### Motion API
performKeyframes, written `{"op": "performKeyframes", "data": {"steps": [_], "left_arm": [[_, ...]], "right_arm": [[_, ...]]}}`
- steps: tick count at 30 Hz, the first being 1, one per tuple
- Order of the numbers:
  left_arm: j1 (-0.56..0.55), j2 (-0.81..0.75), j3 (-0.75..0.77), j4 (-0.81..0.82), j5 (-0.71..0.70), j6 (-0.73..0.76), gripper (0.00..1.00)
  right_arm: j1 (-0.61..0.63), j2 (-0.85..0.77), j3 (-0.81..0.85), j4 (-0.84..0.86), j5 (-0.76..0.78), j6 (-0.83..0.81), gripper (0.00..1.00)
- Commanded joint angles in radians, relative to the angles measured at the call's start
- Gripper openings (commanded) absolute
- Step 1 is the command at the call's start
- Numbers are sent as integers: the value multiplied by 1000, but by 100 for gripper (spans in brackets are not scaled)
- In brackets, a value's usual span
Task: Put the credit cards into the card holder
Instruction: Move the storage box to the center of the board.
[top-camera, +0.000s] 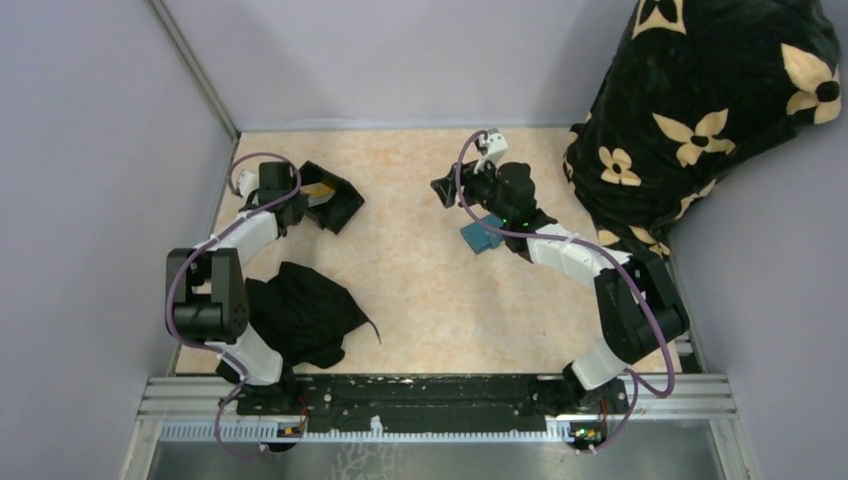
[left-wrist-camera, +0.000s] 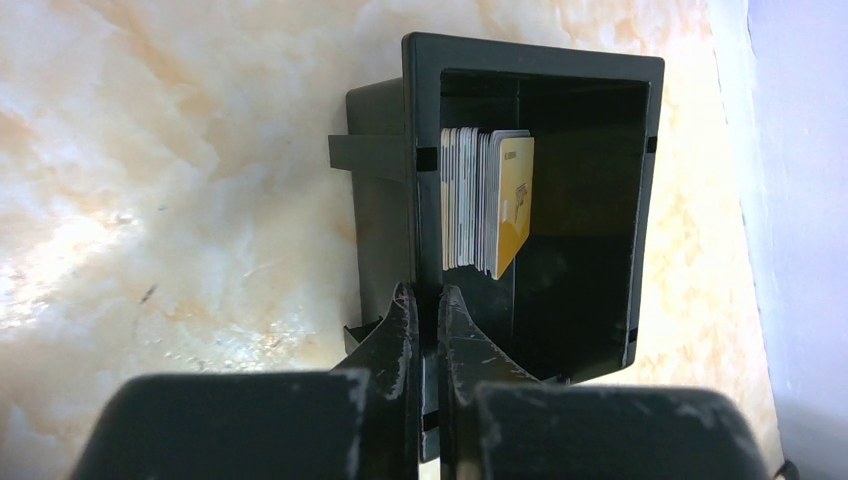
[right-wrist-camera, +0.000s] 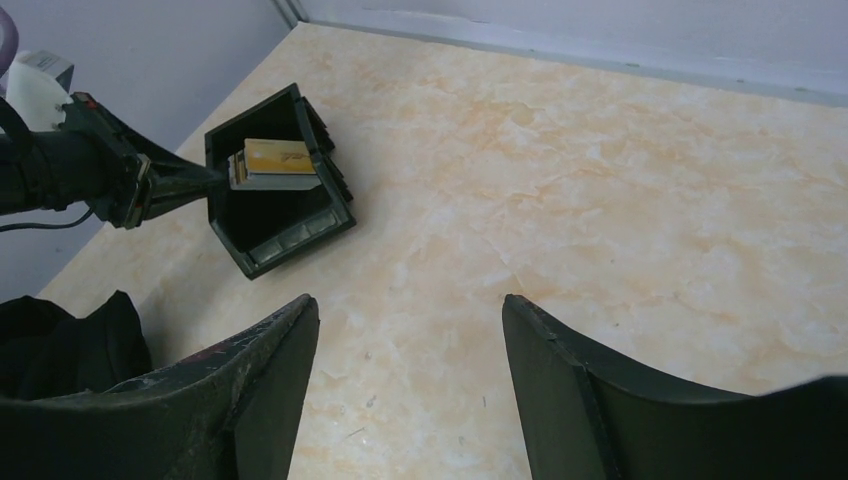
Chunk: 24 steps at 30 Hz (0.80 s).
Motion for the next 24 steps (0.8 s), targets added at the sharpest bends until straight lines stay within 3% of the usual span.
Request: {"op": "performKeyframes", "data": {"steps": [1, 24], "left_arm": [[-22, 30, 42, 43, 125, 63, 0], [-391, 209, 237, -12, 68, 59, 0]], "right_arm": [[17, -4, 38, 8, -17, -3, 68], [109, -16, 63, -63, -23, -35, 63]]}}
